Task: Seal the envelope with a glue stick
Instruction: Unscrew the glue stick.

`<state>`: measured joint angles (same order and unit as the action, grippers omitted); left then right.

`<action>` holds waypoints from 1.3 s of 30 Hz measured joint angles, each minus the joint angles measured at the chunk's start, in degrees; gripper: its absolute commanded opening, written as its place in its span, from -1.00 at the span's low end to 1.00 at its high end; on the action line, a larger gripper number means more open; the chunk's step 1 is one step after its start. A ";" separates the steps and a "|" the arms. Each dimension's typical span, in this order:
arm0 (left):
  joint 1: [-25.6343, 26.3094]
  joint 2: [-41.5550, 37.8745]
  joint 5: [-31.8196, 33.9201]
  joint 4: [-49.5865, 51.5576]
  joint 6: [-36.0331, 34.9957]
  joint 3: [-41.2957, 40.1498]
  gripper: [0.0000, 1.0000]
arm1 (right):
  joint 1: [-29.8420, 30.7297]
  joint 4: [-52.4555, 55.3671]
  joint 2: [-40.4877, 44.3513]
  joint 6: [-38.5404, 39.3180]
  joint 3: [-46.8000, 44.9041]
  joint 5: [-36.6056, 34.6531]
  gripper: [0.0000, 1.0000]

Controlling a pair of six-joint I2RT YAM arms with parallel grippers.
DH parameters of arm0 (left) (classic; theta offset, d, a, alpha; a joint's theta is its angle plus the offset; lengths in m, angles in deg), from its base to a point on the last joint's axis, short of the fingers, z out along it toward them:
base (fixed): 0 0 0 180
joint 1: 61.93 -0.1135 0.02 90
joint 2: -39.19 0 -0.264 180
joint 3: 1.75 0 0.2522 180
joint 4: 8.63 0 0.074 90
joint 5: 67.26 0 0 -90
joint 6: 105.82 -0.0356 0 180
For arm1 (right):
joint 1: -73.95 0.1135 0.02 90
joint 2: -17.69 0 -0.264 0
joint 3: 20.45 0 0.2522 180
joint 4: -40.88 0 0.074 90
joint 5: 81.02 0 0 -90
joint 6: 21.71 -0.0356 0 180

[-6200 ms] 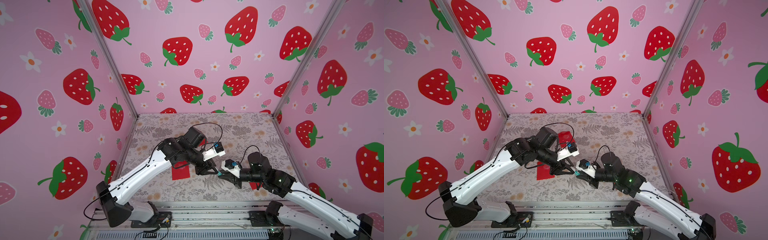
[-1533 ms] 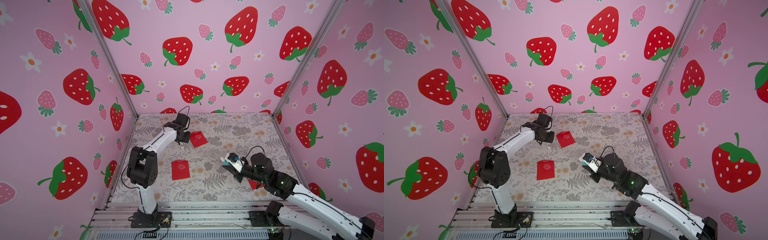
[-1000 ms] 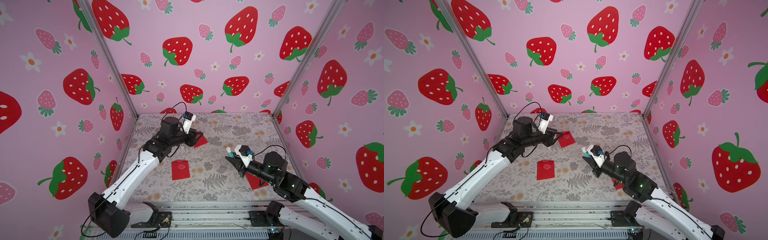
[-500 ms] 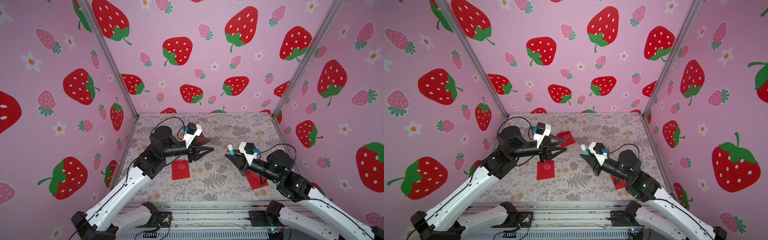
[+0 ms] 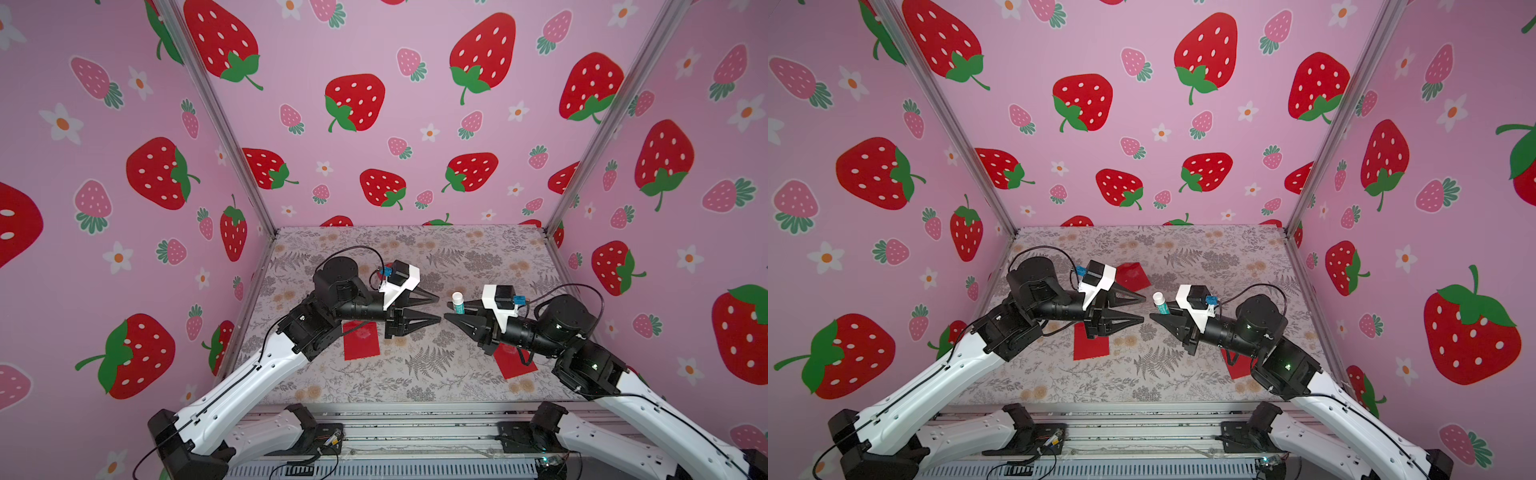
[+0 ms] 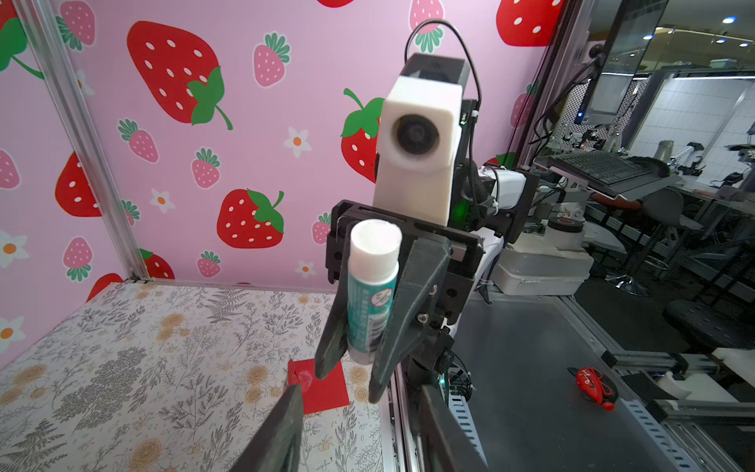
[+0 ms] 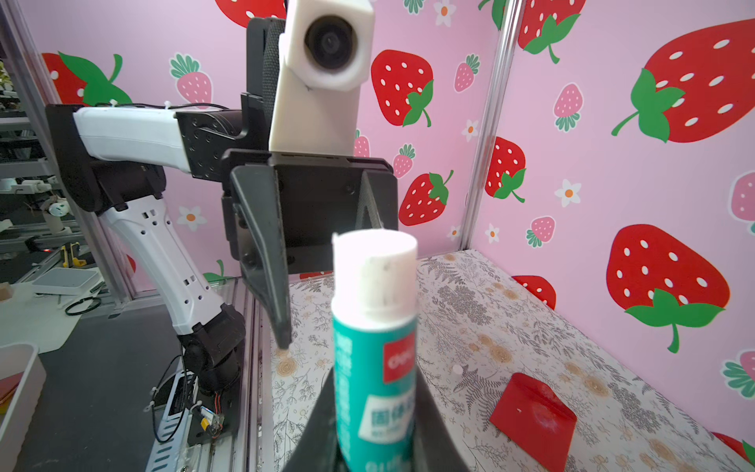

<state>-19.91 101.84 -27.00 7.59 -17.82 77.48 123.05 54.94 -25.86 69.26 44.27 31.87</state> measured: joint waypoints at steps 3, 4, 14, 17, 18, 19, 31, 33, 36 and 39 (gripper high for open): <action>1.16 0.68 0.09 -1.11 0.02 0.57 -0.09 | 0.00 -0.28 -0.37 -0.17 0.00 1.31 -1.00; 1.53 0.85 0.17 -1.51 0.04 0.76 -0.09 | 0.00 -0.31 -0.59 -0.17 0.00 1.81 -1.00; 4.42 3.30 0.28 -3.43 -0.17 2.84 -0.19 | 0.00 -0.28 -1.18 -0.59 0.20 4.11 -1.00; 4.94 3.93 0.39 -3.87 -0.22 2.99 -0.26 | 0.00 -0.44 -1.16 -0.59 0.31 4.24 -1.00; 5.16 4.13 0.59 -4.00 -0.31 3.06 -0.30 | 0.00 -0.44 -1.16 -0.59 0.31 4.31 -1.00; 5.33 4.33 0.72 -4.07 -0.37 3.13 -0.33 | 0.00 -0.42 -1.16 -0.59 0.31 4.35 -1.00; 6.16 5.01 1.31 -5.66 -0.20 3.52 -0.73 | 0.00 -0.42 -0.46 -0.76 0.31 4.50 -1.00; 6.23 5.01 1.44 -5.68 -0.20 3.54 -0.78 | 0.00 -0.39 -0.39 -0.76 0.31 4.24 -0.89; 6.27 5.01 2.03 -5.73 -0.15 3.56 -0.82 | 0.00 -0.42 -0.37 -0.76 0.31 3.69 -0.48; 6.27 5.01 3.72 -5.77 0.04 3.56 -0.86 | 0.00 -0.87 -0.26 -0.81 0.07 2.56 -0.30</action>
<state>-13.64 106.85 -23.28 1.82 -17.78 81.04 123.05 54.07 -26.13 68.45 44.34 34.43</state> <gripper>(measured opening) 0.194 0.312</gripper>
